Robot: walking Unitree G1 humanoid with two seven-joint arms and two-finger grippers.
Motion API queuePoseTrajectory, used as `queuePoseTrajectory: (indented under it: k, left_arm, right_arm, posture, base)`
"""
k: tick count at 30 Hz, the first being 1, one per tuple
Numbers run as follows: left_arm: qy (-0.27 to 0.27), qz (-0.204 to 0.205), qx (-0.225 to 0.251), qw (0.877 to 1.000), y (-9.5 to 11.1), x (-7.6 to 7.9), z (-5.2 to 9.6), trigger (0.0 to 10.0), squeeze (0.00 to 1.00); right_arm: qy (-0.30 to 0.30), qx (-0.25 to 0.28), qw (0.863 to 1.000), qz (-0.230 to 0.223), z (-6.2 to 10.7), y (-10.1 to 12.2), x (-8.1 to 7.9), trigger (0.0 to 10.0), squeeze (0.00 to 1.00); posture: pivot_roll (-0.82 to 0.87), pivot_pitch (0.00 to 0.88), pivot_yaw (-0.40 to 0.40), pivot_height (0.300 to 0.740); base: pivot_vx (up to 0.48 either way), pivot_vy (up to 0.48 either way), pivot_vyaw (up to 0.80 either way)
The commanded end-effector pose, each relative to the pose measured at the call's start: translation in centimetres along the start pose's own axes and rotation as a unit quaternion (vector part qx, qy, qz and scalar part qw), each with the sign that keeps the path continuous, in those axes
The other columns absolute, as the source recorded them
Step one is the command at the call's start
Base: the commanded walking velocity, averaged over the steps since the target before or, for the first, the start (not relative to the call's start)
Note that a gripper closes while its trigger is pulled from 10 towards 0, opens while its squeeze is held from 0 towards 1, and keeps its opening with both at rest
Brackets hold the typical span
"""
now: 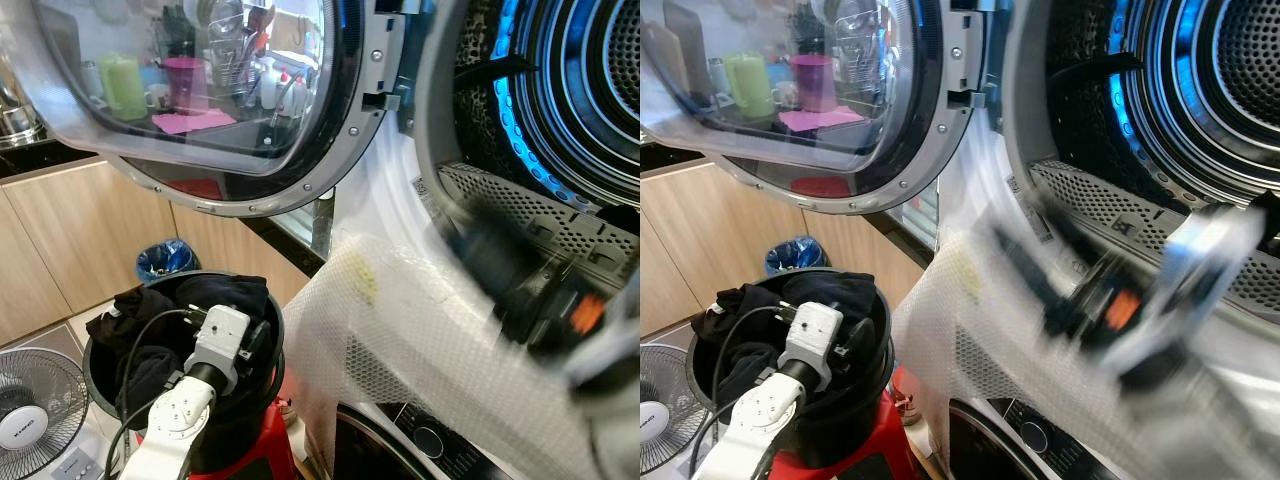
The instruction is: Clothes washing
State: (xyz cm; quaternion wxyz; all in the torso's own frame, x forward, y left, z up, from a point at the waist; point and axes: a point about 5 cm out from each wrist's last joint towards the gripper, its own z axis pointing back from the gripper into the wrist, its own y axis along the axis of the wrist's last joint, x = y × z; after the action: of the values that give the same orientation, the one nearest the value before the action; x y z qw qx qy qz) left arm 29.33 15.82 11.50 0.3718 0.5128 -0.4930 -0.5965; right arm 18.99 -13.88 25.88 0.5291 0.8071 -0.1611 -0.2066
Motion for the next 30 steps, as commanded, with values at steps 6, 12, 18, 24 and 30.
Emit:
queuePoseTrajectory:
  k: [6,12,18,24,30]
  left_arm:
    - [-0.018,-0.013,0.047,0.999,2.3,-0.7,0.1,10.0,0.00]
    - [-0.010,0.031,0.066,0.997,4.4,-1.7,-0.5,10.0,0.00]
    - [0.046,0.053,0.034,0.997,4.2,-3.2,-0.6,10.0,0.00]
    - [0.117,0.062,-0.011,0.991,3.2,-5.3,0.6,10.0,0.00]
    - [0.139,0.065,-0.030,0.988,2.8,-5.9,2.6,10.0,0.00]
  right_arm:
    - [-0.129,-0.196,0.969,-0.082,6.1,-11.1,3.7,10.0,0.00]
    - [-0.391,-0.252,0.871,-0.159,12.7,-20.4,8.3,10.0,1.00]
    - [-0.500,-0.312,0.787,-0.182,14.9,-25.9,8.7,10.0,1.00]
    - [-0.596,-0.340,0.696,-0.212,16.1,-28.7,7.9,10.0,0.00]
    - [-0.574,-0.390,0.690,-0.205,16.0,-30.0,6.6,10.0,0.00]
  posture:
    - [0.26,0.024,-0.096,0.740]
    - [0.29,0.021,-0.097,0.740]
    - [0.31,0.015,-0.087,0.740]
    - [0.33,0.005,-0.081,0.740]
    - [0.37,0.000,-0.085,0.740]
  base:
    - [0.000,0.000,0.00]
    - [0.000,0.000,0.00]
    - [0.000,0.000,0.00]
    - [0.000,0.000,0.00]
    - [0.000,0.000,0.00]
